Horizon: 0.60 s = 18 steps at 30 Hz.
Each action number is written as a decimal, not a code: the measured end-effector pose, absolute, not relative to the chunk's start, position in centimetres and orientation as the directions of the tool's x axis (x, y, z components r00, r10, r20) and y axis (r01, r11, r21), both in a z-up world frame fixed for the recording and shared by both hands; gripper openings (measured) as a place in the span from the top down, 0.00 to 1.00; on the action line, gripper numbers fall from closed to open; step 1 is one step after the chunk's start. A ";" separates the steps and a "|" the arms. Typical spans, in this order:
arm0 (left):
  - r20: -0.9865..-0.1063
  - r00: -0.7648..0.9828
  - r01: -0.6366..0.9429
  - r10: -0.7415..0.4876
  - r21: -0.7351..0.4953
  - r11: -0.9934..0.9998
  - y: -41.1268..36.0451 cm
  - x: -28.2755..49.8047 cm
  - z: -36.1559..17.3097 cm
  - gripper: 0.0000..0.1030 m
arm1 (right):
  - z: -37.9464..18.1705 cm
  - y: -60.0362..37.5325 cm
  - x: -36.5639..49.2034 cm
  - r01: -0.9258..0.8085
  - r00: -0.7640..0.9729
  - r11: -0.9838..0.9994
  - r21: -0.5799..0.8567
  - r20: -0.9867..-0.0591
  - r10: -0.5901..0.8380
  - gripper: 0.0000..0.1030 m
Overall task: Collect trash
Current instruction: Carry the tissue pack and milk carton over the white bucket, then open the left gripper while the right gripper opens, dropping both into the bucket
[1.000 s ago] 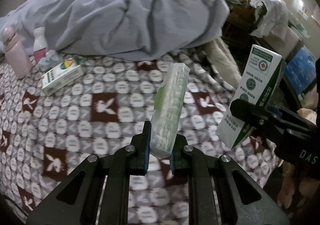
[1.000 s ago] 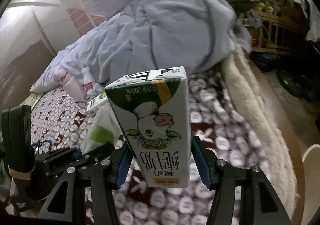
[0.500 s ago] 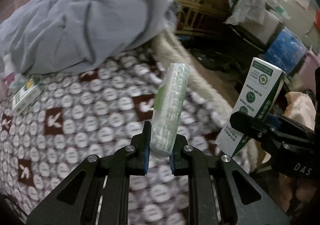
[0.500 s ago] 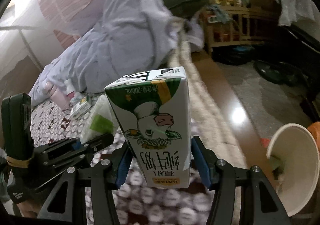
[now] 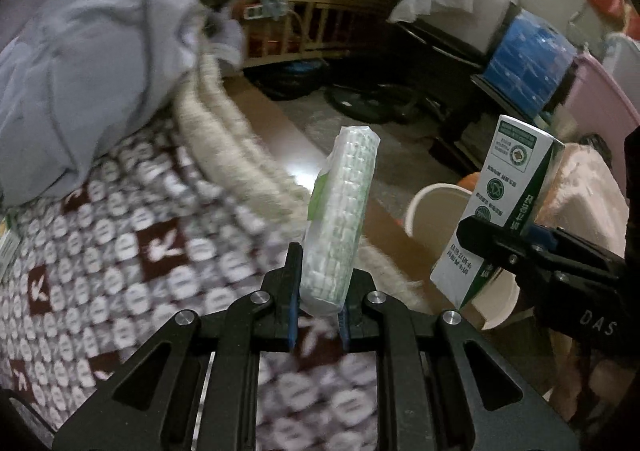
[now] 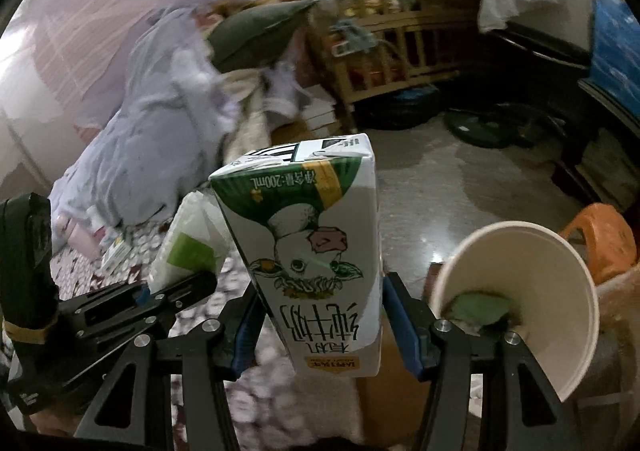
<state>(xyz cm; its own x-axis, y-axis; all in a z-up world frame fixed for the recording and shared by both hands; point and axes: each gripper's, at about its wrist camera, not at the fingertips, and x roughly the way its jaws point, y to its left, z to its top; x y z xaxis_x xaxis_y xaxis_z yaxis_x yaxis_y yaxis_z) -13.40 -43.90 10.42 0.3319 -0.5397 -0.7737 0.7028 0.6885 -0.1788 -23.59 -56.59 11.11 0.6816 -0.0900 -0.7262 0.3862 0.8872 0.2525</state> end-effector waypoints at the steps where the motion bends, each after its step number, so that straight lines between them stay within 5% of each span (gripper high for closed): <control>1: -0.774 0.327 0.712 -0.542 -0.176 0.680 -44.6 -13.7 10.4 0.88 | 11.1 -57.3 -24.1 0.399 0.681 0.881 0.255 -0.726 -0.099 0.46; 18: -0.799 0.213 0.795 -0.563 -0.193 0.575 -54.2 -16.6 8.8 0.88 | 8.5 -65.7 -29.8 0.577 0.612 0.775 0.259 -0.765 -0.200 0.46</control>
